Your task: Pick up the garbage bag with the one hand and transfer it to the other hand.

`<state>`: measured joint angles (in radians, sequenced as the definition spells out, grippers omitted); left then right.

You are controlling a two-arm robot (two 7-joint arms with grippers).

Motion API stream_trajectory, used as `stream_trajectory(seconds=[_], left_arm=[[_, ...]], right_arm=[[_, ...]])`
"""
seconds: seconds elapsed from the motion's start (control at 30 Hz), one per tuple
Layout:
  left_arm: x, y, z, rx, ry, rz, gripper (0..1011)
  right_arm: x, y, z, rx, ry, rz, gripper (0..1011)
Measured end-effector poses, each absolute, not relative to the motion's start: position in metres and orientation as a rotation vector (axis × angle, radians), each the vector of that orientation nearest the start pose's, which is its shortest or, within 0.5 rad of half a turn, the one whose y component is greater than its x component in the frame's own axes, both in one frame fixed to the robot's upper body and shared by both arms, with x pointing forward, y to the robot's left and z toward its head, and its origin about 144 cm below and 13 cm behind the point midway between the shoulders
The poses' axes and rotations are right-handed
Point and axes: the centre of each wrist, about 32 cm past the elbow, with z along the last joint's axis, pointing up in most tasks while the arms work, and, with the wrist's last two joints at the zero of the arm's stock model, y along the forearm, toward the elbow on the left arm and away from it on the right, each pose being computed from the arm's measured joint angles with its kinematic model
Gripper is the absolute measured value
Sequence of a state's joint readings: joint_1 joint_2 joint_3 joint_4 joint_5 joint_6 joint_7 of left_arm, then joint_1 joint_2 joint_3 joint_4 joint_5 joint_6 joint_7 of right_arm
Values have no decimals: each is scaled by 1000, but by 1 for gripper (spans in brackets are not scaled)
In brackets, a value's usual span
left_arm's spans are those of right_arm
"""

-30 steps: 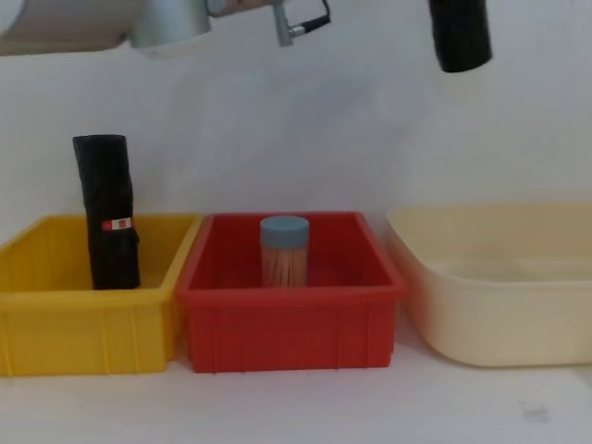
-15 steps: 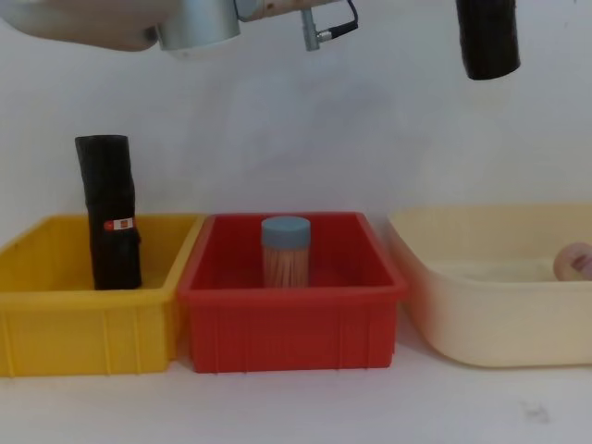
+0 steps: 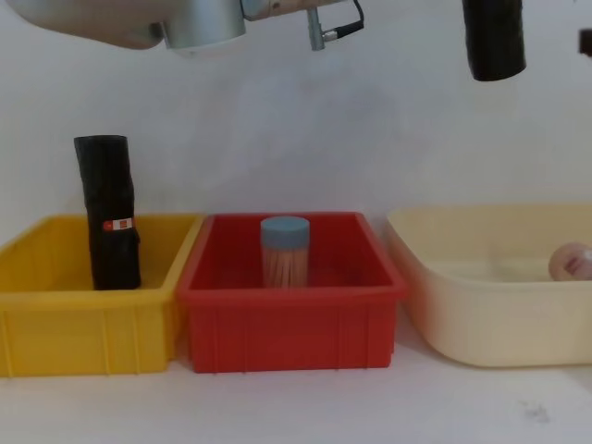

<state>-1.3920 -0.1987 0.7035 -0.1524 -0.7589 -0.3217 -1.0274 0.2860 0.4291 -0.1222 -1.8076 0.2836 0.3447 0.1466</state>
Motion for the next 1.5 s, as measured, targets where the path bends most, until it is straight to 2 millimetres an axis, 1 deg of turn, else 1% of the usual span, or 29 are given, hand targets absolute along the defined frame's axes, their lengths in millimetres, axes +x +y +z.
stream_trajectory(seconds=[0.17,0.27,0.3,0.53,0.57,0.63,0.83,1.07,1.37,1.47,1.5], left_arm=[[716,77,1377,-199,-204,264,360],[716,76,1377,-198,-204,264,360],[716,76,1377,-198,-204,264,360],[716,76,1377,-197,-204,263,360],[716,76,1377,-196,-204,263,360],[716,76,1377,-196,-204,263,360],[716,76,1377,-196,-204,263,360],[716,76,1377,-195,-204,262,360],[716,76,1377,-195,-205,262,360],[716,76,1377,-195,-205,262,360],[716,76,1377,-195,-204,262,360]], right_arm=[[505,-277,1323,-43,-253,-1207,999],[513,-268,1327,-27,-274,-1155,999],[513,-268,1327,-27,-274,-1155,999],[535,-252,1331,-21,-318,-1091,999],[535,-252,1331,-21,-318,-1091,999],[544,-246,1333,-24,-333,-1075,999],[557,-238,1335,-34,-355,-1070,999],[575,-230,1336,-58,-383,-1104,999],[589,-225,1337,-82,-398,-1135,999],[592,-224,1337,-88,-402,-1142,962],[593,-223,1337,-90,-404,-1145,931]])
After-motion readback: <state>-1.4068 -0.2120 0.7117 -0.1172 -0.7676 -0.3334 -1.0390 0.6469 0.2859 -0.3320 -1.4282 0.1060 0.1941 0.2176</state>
